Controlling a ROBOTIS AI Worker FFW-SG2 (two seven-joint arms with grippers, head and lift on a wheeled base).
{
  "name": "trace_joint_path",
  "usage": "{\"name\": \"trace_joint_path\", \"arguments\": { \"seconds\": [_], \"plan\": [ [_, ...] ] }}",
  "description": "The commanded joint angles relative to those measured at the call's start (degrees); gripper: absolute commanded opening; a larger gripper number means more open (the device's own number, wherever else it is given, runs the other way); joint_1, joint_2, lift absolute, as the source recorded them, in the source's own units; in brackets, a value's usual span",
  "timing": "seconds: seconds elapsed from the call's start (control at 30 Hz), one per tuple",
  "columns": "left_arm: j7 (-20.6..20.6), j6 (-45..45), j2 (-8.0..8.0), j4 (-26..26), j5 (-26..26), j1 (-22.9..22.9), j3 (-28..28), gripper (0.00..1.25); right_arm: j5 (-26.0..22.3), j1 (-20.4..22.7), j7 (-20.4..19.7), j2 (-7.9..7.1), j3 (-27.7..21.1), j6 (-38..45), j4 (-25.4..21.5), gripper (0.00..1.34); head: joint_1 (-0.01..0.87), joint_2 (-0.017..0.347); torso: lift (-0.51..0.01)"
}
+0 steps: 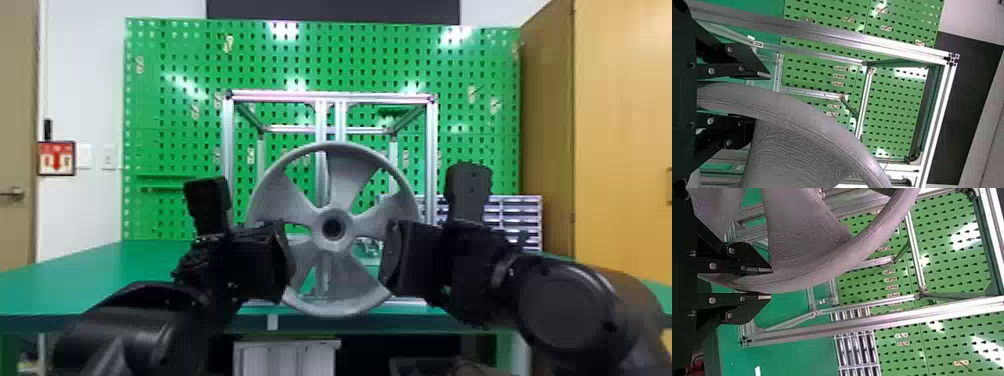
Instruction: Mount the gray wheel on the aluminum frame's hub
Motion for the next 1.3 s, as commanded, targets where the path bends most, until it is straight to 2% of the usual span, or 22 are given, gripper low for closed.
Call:
{"name": "trace_joint_path", "arguments": {
  "seconds": [0.0,0.8,1.27],
  "plan": [
    [0.0,0.0,0.01,0.1,-0.4,-0.1,0.0,0.39,0.0,0.0,0.0,0.00,-0.1,0.0,0.2,0.24,-0.005,0.006,-0.499],
    [-1.0,-0.8,0.01,5.7,-0.9,-2.8,-0.5,0.40,1.1,-0.9,0.8,-0.09,-0.1,-2.2,4.9,0.24,-0.005,0.006,-0.499],
    [-2.3,-2.0,0.01,10.4,-1.5,-5.4,-0.8,0.40,2.7,-2.2,1.0,0.49,0.4,-3.5,7.5,0.24,-0.005,0.006,-0.499]
  ]
}}
